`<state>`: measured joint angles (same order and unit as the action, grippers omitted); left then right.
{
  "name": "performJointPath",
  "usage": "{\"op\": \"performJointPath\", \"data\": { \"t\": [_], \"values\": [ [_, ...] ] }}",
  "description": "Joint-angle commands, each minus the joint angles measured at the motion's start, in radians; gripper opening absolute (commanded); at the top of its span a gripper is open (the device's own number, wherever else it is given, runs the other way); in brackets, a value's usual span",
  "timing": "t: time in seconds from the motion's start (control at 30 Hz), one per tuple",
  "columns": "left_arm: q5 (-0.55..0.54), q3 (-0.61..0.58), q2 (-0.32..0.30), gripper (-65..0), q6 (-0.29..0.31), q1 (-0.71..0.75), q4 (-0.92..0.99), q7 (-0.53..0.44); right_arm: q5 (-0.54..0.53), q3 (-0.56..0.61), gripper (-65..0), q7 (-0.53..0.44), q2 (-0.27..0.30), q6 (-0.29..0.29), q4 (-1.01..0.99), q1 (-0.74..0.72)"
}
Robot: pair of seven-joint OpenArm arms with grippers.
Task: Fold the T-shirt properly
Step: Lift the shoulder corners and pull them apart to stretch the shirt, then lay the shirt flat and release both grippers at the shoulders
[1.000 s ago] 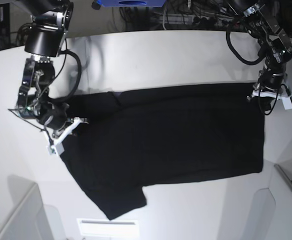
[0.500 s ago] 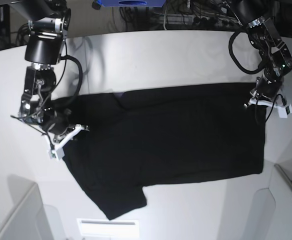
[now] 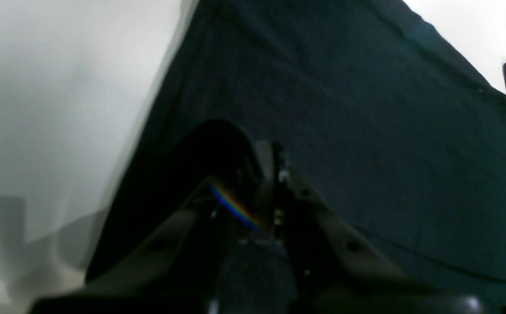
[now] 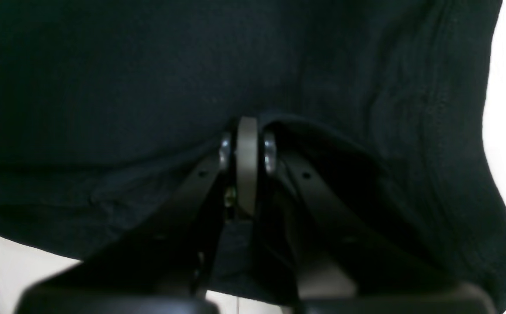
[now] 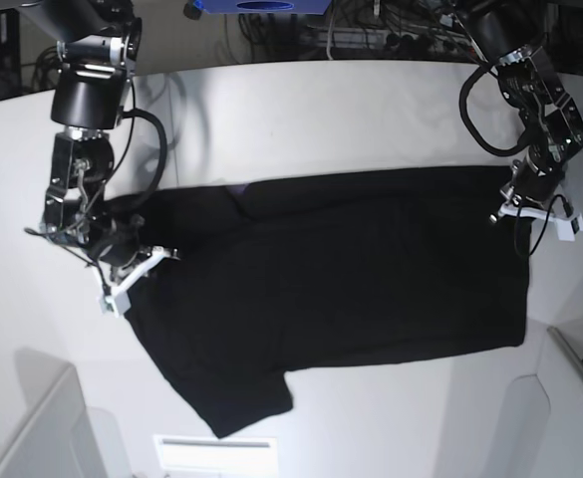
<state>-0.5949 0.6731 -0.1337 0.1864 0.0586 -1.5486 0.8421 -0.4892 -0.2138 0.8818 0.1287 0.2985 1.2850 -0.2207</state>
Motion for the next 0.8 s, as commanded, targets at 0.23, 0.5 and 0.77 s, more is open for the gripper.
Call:
{"op": "performJointPath", "data": {
  "t": [0.23, 0.5, 0.77],
  "values": [
    [-0.020, 0.007, -0.014, -30.1, 0.006, -0.015, -0.025, -0.022, -0.015, -0.005, -43.7, -0.180, 0.010, -0.100, 0.048, 0.019],
    [-0.024, 0.170, -0.016, -12.5, 0.014, 0.028, -0.165, -0.016, -0.016, -0.126, -43.4, -0.307, -0.021, -0.137, 0.284, 0.162],
    [-0.024, 0.254, 0.062, -12.3, 0.149, 0.180, -0.171, -0.020, -0.021, -0.290, -42.8, -0.301, -0.114, -0.161, 0.491, 0.353]
  ]
}}
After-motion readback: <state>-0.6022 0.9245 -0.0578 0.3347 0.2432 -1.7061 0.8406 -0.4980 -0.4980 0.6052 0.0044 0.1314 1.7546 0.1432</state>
